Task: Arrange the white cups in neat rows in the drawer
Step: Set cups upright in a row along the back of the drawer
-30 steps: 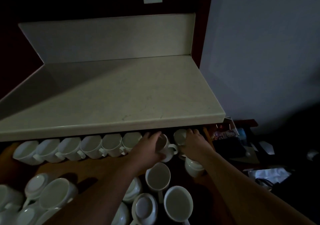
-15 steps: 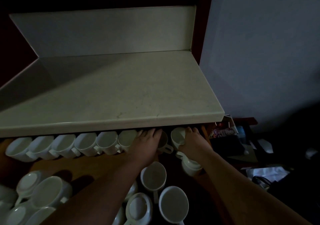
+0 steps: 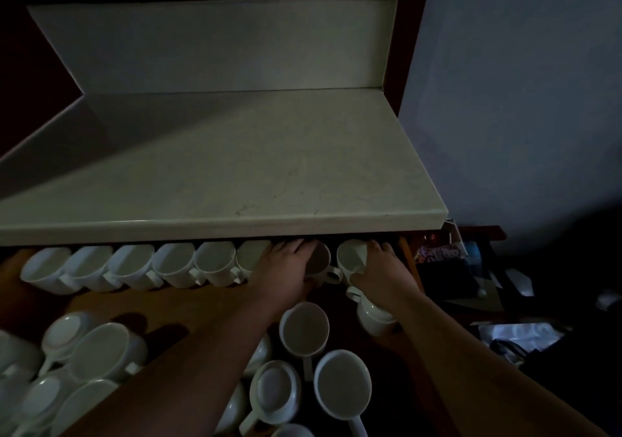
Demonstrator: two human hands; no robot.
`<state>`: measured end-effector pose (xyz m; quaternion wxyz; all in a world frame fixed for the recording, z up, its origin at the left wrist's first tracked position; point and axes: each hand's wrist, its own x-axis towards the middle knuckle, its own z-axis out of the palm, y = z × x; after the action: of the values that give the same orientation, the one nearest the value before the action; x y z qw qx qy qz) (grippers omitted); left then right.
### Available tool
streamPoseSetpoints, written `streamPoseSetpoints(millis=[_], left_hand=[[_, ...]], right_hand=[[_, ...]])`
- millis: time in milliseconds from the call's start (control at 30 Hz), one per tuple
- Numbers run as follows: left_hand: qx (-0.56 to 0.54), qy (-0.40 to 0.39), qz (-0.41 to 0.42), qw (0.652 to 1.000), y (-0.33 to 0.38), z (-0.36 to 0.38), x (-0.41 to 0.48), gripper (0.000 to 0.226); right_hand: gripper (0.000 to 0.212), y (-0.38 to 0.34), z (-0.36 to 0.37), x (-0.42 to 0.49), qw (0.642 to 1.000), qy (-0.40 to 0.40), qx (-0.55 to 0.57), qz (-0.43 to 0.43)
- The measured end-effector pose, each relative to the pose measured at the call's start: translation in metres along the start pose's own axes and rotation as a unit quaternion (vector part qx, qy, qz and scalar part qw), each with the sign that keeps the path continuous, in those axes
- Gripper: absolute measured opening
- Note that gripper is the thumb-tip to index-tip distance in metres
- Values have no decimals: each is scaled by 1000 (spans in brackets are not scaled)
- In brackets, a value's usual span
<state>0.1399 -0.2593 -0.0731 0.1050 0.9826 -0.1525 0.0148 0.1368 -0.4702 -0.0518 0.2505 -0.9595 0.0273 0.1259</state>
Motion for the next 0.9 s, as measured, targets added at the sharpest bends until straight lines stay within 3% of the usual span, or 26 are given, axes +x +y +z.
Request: streamPoseSetpoints(millis=[133,200,300,533,900], left_hand=[[-43,2,62,997,-10,-7,-8,62],[-8,-1,128,992,-15,-6,-10,45],[58,-30,154,986,-17,-8,-11,17],[98,-58,163,980,-25,-13,-10,28],[64,-49,117,990,-39,-19,-13,21]], right_hand=[[71,-1,1,-1,1000,7,3,3],[72,-1,2,0,1000,10,11,3],[73,-2,4,1,1000,10,12,-3],[73,-10,8,3,1000,7,5,-19],[71,-21,16,9,1000,19,7,-21]])
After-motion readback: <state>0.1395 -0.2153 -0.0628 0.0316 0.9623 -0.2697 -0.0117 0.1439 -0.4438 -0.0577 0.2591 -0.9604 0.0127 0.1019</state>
